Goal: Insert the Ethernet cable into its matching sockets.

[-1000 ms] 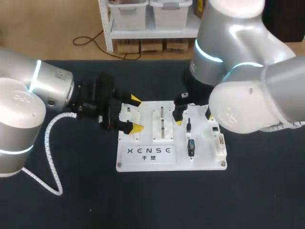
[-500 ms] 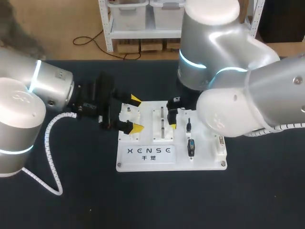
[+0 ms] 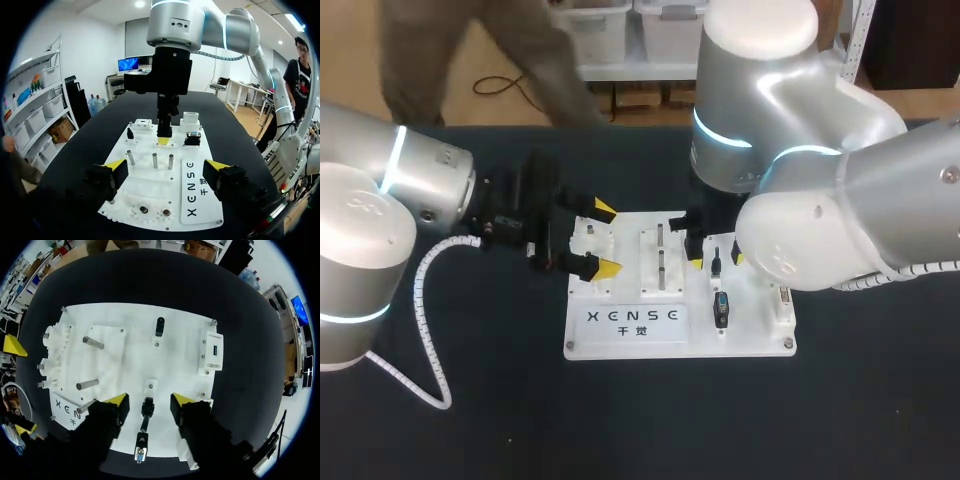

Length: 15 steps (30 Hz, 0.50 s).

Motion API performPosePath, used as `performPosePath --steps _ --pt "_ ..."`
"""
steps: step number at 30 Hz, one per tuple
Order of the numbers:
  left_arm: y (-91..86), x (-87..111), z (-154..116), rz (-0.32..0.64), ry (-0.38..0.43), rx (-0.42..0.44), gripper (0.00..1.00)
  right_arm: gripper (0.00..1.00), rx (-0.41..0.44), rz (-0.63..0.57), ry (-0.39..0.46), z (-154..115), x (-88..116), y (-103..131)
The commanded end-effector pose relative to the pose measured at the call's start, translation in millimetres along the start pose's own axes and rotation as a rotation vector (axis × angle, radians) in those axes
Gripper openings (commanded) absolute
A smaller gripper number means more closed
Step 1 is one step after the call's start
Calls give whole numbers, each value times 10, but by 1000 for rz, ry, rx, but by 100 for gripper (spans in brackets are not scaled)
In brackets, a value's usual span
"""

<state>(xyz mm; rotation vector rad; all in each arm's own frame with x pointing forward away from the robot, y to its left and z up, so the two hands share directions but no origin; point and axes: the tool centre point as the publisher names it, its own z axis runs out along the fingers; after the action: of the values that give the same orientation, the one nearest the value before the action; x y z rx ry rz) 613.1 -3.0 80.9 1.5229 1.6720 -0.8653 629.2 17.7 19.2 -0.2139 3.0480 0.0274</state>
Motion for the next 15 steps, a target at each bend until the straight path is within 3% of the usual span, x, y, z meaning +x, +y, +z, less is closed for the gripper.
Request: performPosePath --steps 1,15 --pt "-5 14 2 2 -4 -3 100 0 2 1 1 3 3 12" --pt "-5 14 2 2 -4 -3 100 0 -4 18 10 -43 2 -29"
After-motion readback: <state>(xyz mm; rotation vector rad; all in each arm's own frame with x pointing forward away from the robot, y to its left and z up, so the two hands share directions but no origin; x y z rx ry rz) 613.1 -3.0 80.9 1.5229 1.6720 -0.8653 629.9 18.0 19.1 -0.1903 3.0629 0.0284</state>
